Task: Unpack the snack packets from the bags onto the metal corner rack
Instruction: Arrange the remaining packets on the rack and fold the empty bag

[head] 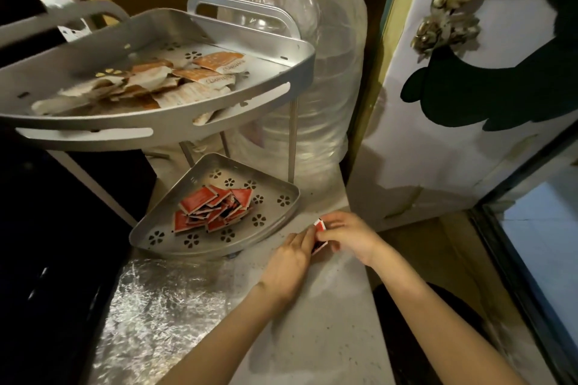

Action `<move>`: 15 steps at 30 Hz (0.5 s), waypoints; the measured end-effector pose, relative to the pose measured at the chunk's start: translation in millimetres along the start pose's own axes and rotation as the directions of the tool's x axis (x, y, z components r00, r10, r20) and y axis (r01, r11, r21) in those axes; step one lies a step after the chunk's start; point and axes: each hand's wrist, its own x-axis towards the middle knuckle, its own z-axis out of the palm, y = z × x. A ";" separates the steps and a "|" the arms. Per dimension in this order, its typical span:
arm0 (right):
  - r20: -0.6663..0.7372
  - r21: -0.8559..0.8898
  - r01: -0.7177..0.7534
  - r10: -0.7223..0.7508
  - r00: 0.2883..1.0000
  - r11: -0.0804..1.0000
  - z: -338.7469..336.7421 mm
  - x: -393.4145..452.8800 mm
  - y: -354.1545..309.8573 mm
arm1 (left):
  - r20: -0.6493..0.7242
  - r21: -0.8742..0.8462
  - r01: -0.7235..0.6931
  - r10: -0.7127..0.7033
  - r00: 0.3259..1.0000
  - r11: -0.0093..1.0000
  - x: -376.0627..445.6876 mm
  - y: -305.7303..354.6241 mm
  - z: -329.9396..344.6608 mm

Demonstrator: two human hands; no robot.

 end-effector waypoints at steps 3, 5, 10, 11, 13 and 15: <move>0.025 0.087 -0.022 0.020 1.000 0.996 8.9 -11.3 -8.4 | -0.050 -0.083 0.108 -0.113 0.992 0.991 -6.1 4.6 -9.9; 0.041 0.113 -0.003 -0.002 0.999 0.994 14.2 -18.8 -17.6 | -0.176 -0.091 0.070 -0.085 0.981 0.993 -7.0 3.8 -14.8; 0.097 0.159 0.140 -0.157 0.983 0.977 36.6 -31.0 -54.6 | -0.359 -0.338 0.033 -0.162 0.919 0.940 -18.4 -2.0 -52.1; 0.098 0.148 0.175 -0.191 0.977 0.973 41.8 -30.7 -61.3 | -0.374 -0.376 0.022 -0.173 0.911 0.926 -20.9 -3.8 -63.1; 0.104 0.104 0.242 -0.253 0.962 0.965 52.5 -26.4 -69.7 | -0.414 -0.401 -0.011 -0.171 0.894 0.916 -23.6 -9.7 -78.7; 0.140 0.068 0.281 -0.288 0.947 0.957 64.5 -21.5 -73.9 | -0.407 -0.459 0.049 -0.259 0.876 0.887 -25.9 -18.8 -88.2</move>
